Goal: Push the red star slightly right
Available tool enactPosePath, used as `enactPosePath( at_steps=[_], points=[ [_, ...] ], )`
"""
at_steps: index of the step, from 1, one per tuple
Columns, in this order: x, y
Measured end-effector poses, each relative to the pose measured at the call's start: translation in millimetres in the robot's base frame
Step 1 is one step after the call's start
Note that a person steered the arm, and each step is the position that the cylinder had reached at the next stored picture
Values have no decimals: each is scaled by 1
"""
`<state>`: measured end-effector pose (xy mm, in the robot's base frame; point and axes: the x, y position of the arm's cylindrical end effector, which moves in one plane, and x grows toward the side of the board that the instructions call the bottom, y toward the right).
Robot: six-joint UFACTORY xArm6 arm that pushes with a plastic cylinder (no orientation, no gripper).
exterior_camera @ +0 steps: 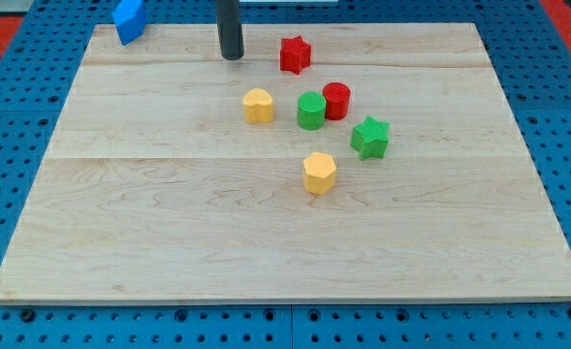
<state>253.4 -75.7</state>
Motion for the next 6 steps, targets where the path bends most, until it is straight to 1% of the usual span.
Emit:
enactPosePath(
  at_steps=[1, 2, 3, 4, 5, 6],
  points=[
    [25, 10],
    [24, 18],
    [17, 56],
    [27, 73],
    [35, 73],
    [80, 73]
  ],
)
